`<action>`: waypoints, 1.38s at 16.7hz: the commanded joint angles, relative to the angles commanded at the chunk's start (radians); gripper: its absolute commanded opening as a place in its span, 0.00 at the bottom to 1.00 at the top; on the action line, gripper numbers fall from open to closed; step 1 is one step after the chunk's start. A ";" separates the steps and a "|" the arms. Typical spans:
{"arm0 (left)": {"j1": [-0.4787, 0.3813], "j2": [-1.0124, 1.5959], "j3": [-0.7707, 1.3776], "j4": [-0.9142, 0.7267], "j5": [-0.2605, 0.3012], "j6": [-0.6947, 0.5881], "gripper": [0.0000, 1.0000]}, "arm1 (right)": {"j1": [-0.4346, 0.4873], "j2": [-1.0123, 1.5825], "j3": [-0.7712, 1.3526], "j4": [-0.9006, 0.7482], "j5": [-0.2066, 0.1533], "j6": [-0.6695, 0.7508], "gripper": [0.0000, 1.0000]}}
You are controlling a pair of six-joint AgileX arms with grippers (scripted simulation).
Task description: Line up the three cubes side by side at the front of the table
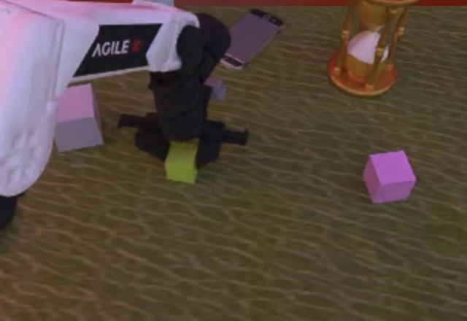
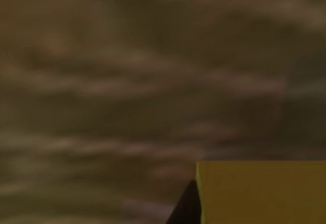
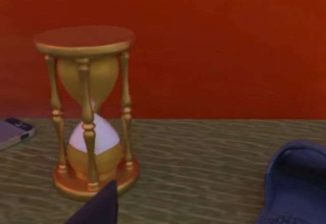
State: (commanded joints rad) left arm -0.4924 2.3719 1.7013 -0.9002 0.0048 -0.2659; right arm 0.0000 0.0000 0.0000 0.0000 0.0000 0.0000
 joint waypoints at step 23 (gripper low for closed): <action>-0.160 -0.098 0.193 -0.275 -0.017 -0.223 0.00 | 0.000 0.000 0.000 0.000 0.000 0.000 1.00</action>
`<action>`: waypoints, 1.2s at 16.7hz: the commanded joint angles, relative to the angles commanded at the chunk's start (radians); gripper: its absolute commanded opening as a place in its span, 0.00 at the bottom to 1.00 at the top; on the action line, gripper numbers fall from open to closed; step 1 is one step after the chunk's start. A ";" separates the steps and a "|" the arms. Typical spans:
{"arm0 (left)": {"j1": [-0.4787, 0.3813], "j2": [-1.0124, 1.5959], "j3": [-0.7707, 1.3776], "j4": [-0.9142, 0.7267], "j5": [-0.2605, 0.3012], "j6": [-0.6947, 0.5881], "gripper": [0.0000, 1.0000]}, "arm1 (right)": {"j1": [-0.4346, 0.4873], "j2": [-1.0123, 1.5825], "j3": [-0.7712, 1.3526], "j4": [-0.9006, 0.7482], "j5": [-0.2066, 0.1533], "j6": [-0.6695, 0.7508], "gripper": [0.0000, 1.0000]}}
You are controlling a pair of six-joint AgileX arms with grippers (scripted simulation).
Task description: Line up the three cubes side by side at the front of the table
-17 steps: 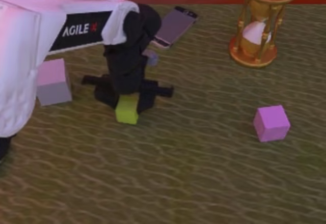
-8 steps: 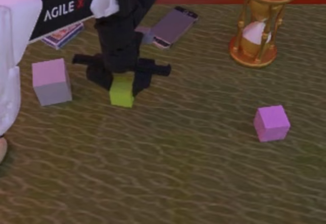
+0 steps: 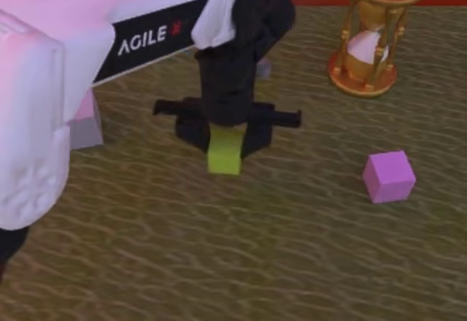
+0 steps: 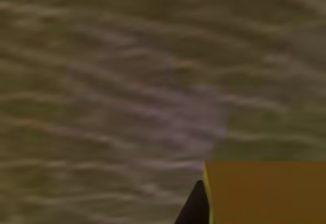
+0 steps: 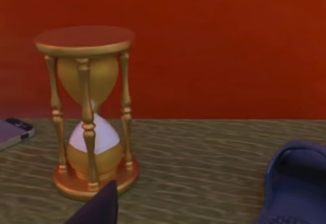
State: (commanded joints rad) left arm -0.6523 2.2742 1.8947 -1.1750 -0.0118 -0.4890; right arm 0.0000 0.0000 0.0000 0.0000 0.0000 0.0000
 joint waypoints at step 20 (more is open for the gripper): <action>-0.376 0.011 -0.080 0.096 -0.012 -0.532 0.00 | 0.000 0.000 0.000 0.000 0.000 0.000 1.00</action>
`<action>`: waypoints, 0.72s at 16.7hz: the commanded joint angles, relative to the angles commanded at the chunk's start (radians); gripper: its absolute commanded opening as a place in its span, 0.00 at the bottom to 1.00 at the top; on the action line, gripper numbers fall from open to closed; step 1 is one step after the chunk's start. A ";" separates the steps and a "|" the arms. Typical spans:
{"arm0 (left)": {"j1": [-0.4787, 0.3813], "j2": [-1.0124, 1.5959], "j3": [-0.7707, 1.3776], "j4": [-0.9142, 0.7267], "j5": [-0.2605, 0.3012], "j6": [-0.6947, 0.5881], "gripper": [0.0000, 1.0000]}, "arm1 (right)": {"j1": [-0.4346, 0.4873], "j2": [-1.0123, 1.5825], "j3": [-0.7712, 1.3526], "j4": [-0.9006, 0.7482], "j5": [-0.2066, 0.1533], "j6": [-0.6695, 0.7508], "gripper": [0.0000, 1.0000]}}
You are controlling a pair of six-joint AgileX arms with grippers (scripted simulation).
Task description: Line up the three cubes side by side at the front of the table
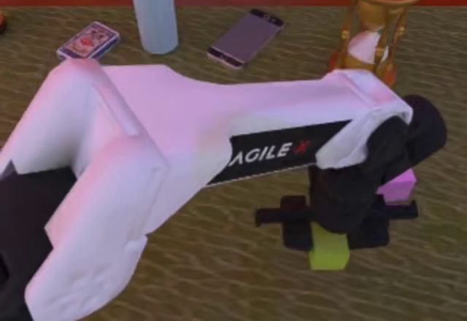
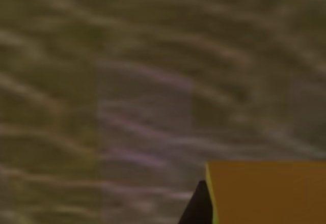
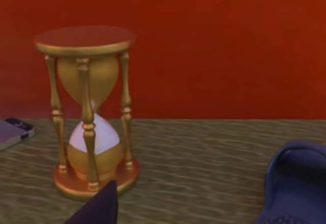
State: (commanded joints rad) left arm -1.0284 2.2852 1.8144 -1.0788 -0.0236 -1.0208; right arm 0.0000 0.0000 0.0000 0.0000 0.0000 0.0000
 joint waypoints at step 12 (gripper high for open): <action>-0.003 0.023 -0.073 0.094 0.001 -0.002 0.38 | 0.000 0.000 0.000 0.000 0.000 0.000 1.00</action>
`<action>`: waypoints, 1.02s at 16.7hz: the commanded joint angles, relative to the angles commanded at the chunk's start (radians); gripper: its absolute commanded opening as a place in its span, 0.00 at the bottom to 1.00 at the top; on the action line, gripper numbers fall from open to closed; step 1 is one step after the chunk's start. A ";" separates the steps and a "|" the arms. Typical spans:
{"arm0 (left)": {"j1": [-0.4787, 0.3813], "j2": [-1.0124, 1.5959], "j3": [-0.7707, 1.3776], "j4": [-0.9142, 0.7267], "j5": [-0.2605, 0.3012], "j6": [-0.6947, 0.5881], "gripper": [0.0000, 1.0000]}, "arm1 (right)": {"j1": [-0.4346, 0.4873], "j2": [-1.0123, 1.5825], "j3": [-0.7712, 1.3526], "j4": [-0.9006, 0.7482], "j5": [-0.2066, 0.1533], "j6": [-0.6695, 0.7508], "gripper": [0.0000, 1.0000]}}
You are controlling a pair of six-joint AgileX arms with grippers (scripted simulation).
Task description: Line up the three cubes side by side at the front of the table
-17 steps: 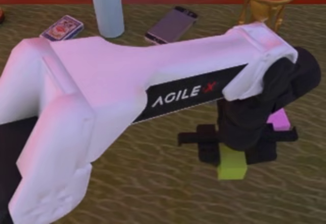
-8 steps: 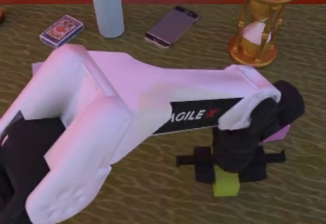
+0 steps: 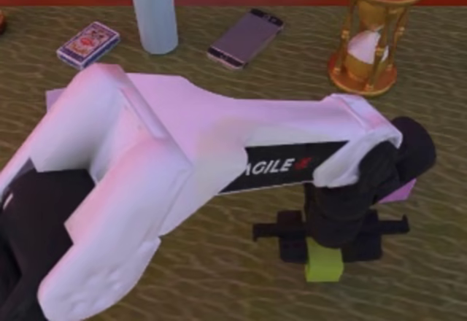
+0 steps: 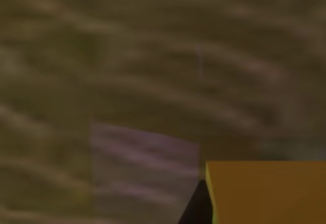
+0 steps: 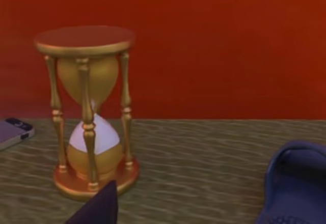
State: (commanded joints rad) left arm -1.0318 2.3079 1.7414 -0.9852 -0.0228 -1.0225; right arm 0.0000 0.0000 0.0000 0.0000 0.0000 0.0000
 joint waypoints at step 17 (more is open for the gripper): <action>0.002 -0.001 0.000 0.000 0.000 0.000 1.00 | 0.000 0.000 0.000 0.000 0.000 0.000 1.00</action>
State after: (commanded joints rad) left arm -1.0297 2.3073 1.7416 -0.9854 -0.0228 -1.0225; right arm 0.0000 0.0000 0.0000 0.0000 0.0000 0.0000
